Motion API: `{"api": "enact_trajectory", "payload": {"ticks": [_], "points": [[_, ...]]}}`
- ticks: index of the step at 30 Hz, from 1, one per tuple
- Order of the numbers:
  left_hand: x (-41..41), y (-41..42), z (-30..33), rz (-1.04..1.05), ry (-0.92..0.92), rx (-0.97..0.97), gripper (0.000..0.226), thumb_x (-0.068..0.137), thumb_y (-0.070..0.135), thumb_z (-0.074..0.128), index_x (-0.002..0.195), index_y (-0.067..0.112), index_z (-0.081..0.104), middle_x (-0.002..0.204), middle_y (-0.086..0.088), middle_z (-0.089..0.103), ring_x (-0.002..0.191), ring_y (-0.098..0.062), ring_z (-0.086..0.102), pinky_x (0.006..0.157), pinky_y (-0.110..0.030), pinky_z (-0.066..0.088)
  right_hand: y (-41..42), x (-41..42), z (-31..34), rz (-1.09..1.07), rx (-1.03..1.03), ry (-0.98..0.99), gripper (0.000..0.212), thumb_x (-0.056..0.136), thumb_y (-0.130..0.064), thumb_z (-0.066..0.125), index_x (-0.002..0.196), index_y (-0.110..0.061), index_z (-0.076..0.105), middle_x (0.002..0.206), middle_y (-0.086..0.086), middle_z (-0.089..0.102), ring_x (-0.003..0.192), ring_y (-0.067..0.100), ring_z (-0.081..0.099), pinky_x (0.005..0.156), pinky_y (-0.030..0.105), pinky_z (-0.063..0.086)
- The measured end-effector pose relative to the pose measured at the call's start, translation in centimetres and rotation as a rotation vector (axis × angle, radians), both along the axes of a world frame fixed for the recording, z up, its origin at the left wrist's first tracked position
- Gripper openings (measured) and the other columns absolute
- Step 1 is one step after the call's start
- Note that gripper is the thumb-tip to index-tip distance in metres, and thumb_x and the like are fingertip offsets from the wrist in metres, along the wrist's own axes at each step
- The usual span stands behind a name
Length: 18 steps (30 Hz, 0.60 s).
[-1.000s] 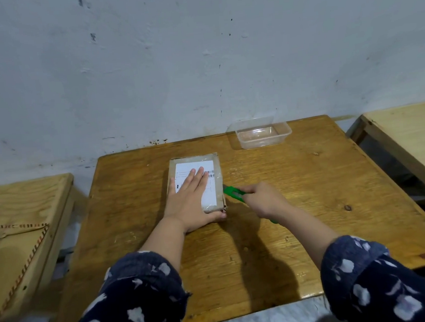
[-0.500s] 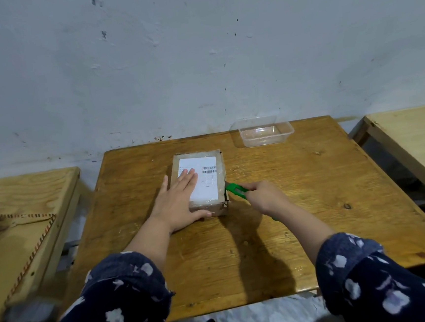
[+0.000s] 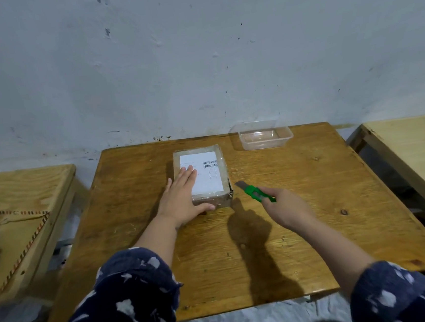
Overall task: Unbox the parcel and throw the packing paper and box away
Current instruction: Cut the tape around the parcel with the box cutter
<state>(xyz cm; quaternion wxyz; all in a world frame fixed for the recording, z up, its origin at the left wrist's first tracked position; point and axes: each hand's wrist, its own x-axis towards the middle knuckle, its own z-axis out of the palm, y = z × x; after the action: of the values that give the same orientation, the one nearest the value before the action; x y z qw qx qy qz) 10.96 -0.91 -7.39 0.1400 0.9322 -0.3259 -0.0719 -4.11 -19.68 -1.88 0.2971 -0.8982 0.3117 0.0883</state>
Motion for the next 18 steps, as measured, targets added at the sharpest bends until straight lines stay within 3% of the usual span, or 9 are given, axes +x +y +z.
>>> {"api": "enact_trajectory", "payload": {"ticks": [3, 7, 11, 14, 18], "points": [[0.3, 1.7, 0.0, -0.003, -0.027, -0.044, 0.104, 0.076, 0.068, 0.060, 0.153, 0.021, 0.008, 0.161, 0.006, 0.005, 0.148, -0.009, 0.000, 0.119, -0.038, -0.001, -0.2, -0.3, 0.4, 0.097, -0.035, -0.031, 0.051, 0.098, -0.030, 0.041, 0.147, -0.033, 0.028, 0.109, 0.004, 0.066, 0.062, 0.014, 0.057, 0.047, 0.029, 0.042], [0.6, 2.9, -0.2, 0.015, -0.029, -0.092, 0.099, 0.078, 0.063, 0.060, 0.153, 0.021, 0.011, 0.161, 0.006, 0.007, 0.147, -0.008, 0.002, 0.119, -0.038, 0.001, 1.2, 0.7, 1.5, 0.232, -0.129, -0.085, 0.037, 0.098, -0.029, 0.044, 0.135, -0.029, 0.045, 0.097, 0.001, 0.066, 0.069, 0.016, 0.059, 0.054, 0.032, 0.047], [0.4, 3.6, -0.5, 0.063, -0.003, -0.144, 0.099, 0.079, 0.061, 0.061, 0.153, 0.022, 0.009, 0.161, 0.007, 0.005, 0.148, -0.011, 0.003, 0.118, -0.038, 0.001, 2.8, 2.7, 2.1, 0.389, -0.375, -0.146, 0.036, 0.099, -0.032, 0.042, 0.134, -0.034, 0.047, 0.112, 0.000, 0.069, 0.088, 0.023, 0.066, 0.069, 0.037, 0.055], [0.0, 3.6, -0.8, 0.126, 0.095, -0.212, 0.097, 0.080, 0.055, 0.064, 0.153, 0.029, 0.006, 0.160, 0.012, 0.002, 0.148, -0.021, 0.005, 0.117, -0.043, 0.009, 3.7, 4.0, 1.6, 0.484, -0.493, -0.176, 0.038, 0.100, -0.031, 0.038, 0.136, -0.036, 0.046, 0.124, -0.003, 0.064, 0.109, 0.023, 0.060, 0.087, 0.039, 0.045], [-0.3, 3.4, -1.5, 0.192, 0.212, -0.286, 0.097, 0.080, 0.051, 0.068, 0.152, 0.036, 0.005, 0.160, 0.018, 0.001, 0.147, -0.034, 0.003, 0.114, -0.055, 0.020, 4.3, 4.9, 0.9, 0.539, -0.598, -0.157, 0.040, 0.101, -0.032, 0.031, 0.140, -0.040, 0.039, 0.120, -0.002, 0.065, 0.112, 0.024, 0.055, 0.084, 0.039, 0.036]]}}
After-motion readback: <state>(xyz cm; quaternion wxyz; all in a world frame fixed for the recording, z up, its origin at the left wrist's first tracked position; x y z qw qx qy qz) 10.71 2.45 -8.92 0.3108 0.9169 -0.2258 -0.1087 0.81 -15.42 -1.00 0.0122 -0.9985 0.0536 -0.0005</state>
